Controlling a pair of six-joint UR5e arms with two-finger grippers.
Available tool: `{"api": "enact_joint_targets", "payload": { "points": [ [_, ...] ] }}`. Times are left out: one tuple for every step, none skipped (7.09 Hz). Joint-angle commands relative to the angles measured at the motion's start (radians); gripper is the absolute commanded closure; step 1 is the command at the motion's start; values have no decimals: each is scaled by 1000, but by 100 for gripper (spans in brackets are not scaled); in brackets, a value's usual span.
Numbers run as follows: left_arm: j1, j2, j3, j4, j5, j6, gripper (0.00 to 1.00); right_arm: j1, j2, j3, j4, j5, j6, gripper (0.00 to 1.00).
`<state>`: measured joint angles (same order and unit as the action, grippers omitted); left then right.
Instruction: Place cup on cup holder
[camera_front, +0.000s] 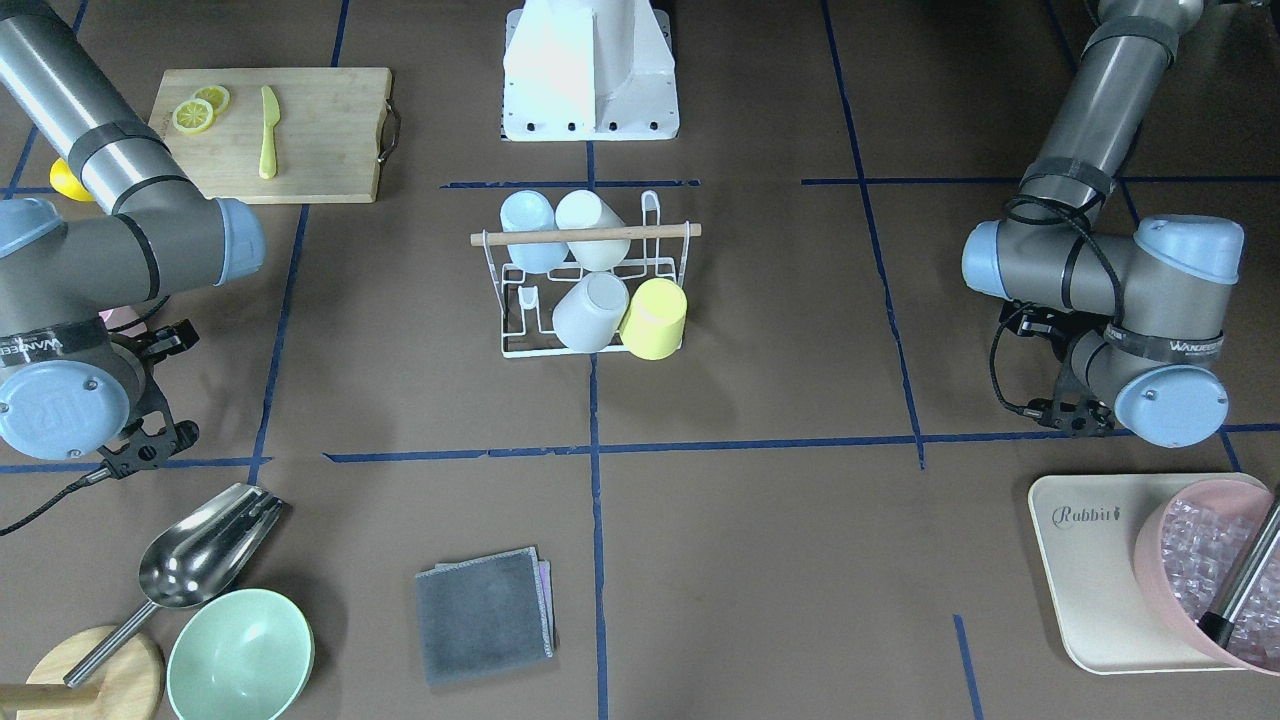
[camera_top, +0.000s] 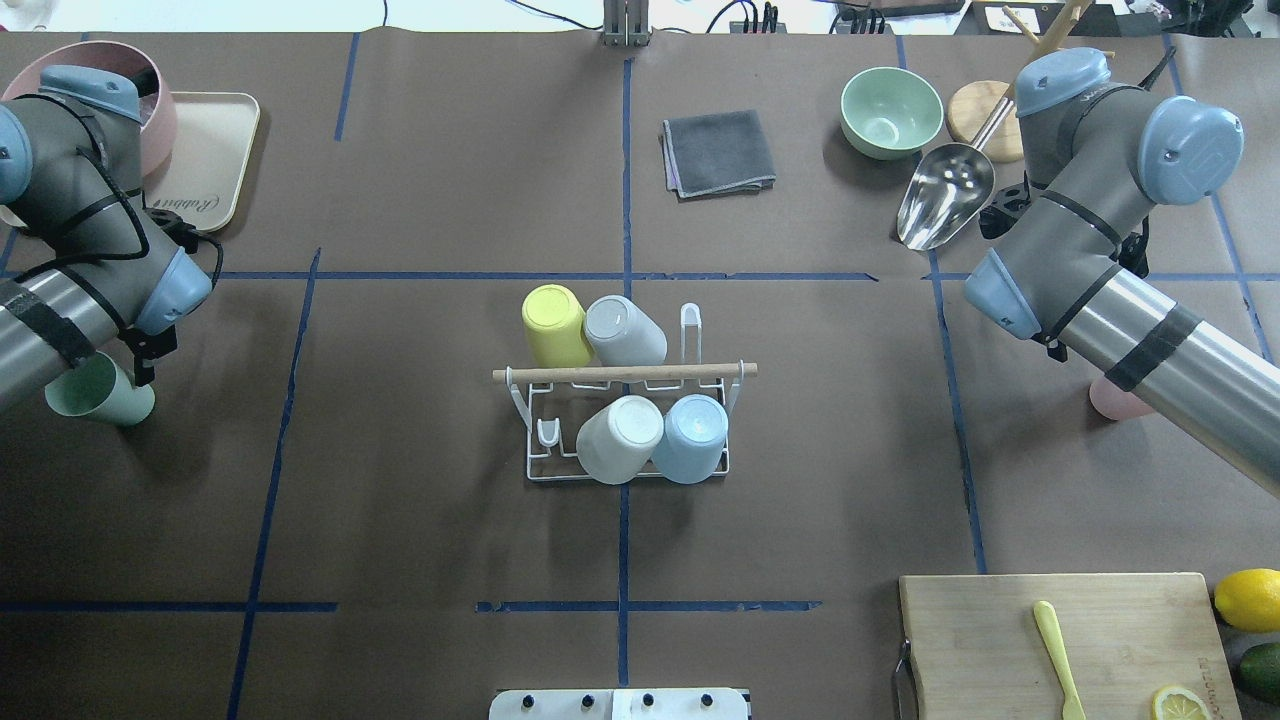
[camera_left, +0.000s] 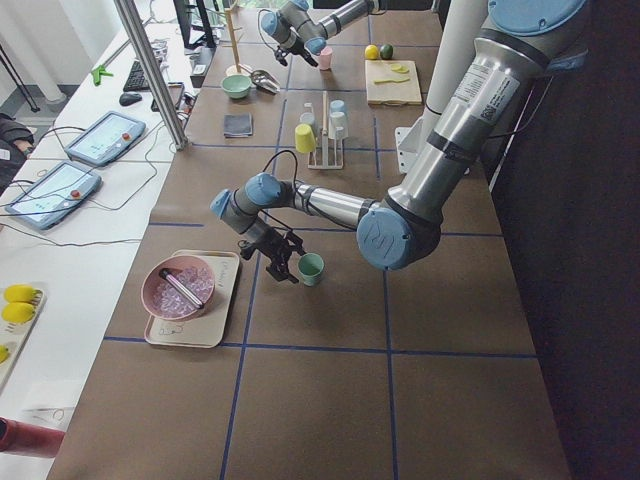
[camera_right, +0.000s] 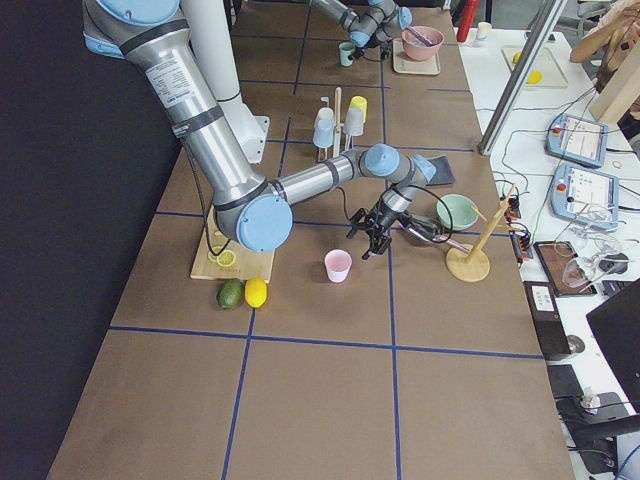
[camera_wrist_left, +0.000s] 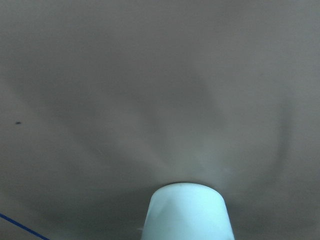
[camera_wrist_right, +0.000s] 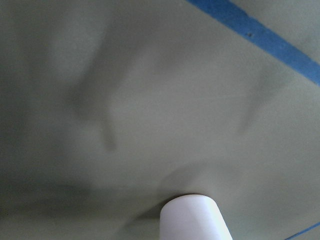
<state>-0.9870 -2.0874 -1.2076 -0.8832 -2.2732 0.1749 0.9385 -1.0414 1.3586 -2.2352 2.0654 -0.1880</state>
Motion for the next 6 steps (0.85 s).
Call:
{"api": "enact_joint_targets", "payload": {
  "points": [
    [14, 0, 19, 29, -18, 0, 0, -32, 0, -7, -3, -47, -25, 0],
    [18, 0, 23, 55, -47, 0, 0, -59, -6, -10, -7, -66, -37, 0],
    [18, 0, 23, 78, -58, 3, 0, -70, -14, -7, -15, -77, -42, 0],
    [19, 1, 23, 105, -58, 14, 0, -70, -14, -9, -39, -108, -62, 0],
    [24, 1, 25, 125, -58, 32, 0, -70, -9, -9, -76, -143, -67, 0],
    [27, 3, 26, 135, -58, 41, 0, -70, -17, -12, -87, -148, -102, 0]
  ]
}}
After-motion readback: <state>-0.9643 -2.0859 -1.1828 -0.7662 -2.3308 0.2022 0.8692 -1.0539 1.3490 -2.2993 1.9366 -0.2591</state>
